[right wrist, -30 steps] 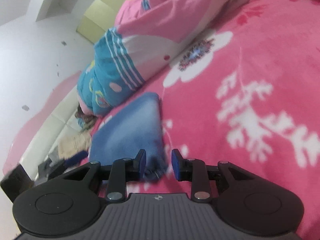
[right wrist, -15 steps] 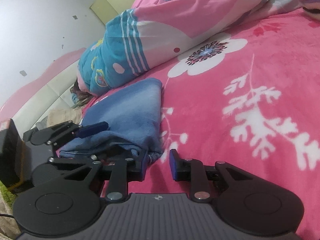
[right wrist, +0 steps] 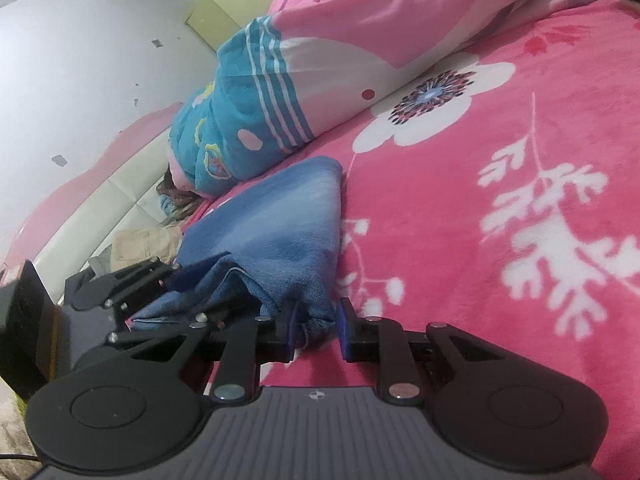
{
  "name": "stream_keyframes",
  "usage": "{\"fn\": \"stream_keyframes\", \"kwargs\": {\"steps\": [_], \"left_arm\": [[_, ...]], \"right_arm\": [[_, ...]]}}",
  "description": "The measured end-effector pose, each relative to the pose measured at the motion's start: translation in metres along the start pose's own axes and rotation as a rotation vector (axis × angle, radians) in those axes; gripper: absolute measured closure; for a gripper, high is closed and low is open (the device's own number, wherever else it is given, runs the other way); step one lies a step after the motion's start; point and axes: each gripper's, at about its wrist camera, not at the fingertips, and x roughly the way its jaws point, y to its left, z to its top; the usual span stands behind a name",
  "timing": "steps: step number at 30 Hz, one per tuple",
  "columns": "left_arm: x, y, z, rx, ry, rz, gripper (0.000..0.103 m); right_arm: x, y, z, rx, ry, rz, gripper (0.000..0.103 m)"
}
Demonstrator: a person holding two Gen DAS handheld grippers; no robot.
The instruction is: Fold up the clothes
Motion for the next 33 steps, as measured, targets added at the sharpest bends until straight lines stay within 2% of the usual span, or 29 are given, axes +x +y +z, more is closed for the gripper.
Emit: {"fn": "stream_keyframes", "kwargs": {"steps": [2, 3, 5, 9, 15, 18, 23, 25, 29, 33], "left_arm": [[0.000, -0.004, -0.003, 0.026, -0.007, 0.007, 0.063], [0.001, -0.006, -0.003, 0.034, -0.014, 0.015, 0.067], [0.000, -0.002, -0.001, -0.006, -0.030, 0.023, 0.083], [-0.006, 0.007, 0.004, -0.083, -0.083, 0.033, 0.094], [-0.016, 0.019, 0.006, -0.154, -0.150, 0.019, 0.097], [-0.019, 0.024, 0.006, -0.193, -0.167, 0.001, 0.097], [-0.018, 0.030, 0.002, -0.216, -0.168, 0.004, 0.098], [-0.020, 0.034, 0.001, -0.231, -0.179, 0.001, 0.098], [-0.021, 0.038, 0.000, -0.252, -0.195, -0.005, 0.098], [-0.022, 0.038, 0.000, -0.251, -0.203, -0.004, 0.098]], "right_arm": [[-0.001, -0.001, 0.000, 0.007, -0.002, 0.007, 0.081], [-0.001, -0.001, 0.000, 0.007, -0.001, 0.008, 0.081], [-0.003, 0.000, -0.001, 0.000, 0.002, 0.012, 0.081], [-0.006, 0.005, 0.001, -0.017, 0.002, 0.041, 0.082], [0.006, 0.024, 0.010, -0.088, 0.020, 0.119, 0.086], [0.023, 0.036, 0.016, -0.140, 0.039, 0.131, 0.086], [0.046, 0.041, 0.014, -0.127, 0.011, 0.132, 0.087], [0.038, 0.041, 0.012, -0.121, -0.006, 0.142, 0.086], [-0.003, 0.034, 0.009, -0.095, -0.075, 0.162, 0.085], [-0.002, 0.020, 0.009, -0.038, -0.030, 0.146, 0.087]]}}
